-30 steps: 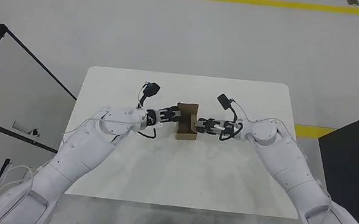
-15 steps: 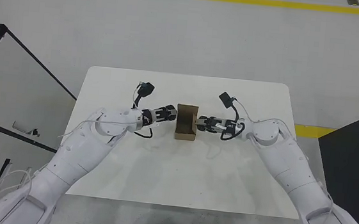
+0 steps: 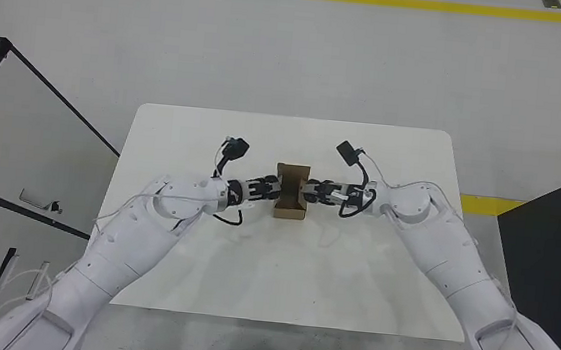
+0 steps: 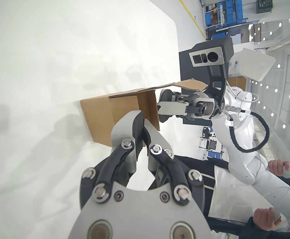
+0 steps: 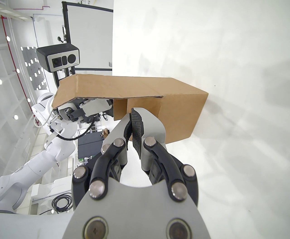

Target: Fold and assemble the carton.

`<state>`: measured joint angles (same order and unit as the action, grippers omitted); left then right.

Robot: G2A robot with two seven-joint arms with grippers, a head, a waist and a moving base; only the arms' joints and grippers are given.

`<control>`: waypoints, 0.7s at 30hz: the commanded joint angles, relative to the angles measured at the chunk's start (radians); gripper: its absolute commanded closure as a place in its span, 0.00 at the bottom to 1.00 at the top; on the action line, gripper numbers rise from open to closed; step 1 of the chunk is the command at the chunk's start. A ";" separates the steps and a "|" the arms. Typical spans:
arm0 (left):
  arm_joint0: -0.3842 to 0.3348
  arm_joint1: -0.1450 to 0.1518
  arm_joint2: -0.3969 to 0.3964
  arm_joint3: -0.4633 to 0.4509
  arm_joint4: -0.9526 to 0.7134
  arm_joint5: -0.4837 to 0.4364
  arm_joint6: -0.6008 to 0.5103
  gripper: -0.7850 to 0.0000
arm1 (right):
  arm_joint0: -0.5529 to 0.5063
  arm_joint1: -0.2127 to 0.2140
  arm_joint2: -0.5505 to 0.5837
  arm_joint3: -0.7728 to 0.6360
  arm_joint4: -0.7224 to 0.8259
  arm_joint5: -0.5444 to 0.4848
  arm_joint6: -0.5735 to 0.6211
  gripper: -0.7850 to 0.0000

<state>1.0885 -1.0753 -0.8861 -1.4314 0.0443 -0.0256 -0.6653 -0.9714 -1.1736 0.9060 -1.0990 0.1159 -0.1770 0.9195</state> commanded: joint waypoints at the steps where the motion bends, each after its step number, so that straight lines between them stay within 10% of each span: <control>1: -0.006 -0.005 0.010 0.004 0.007 0.000 -0.002 1.00 | 0.005 -0.004 -0.007 0.004 -0.003 0.002 -0.003 1.00; 21: -0.026 -0.030 0.039 0.033 0.051 0.030 -0.015 1.00 | 0.025 -0.025 -0.049 0.001 -0.048 0.029 -0.020 1.00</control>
<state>1.0631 -1.1048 -0.8466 -1.3992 0.0945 0.0037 -0.6799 -0.9456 -1.1989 0.8571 -1.0974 0.0684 -0.1486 0.9001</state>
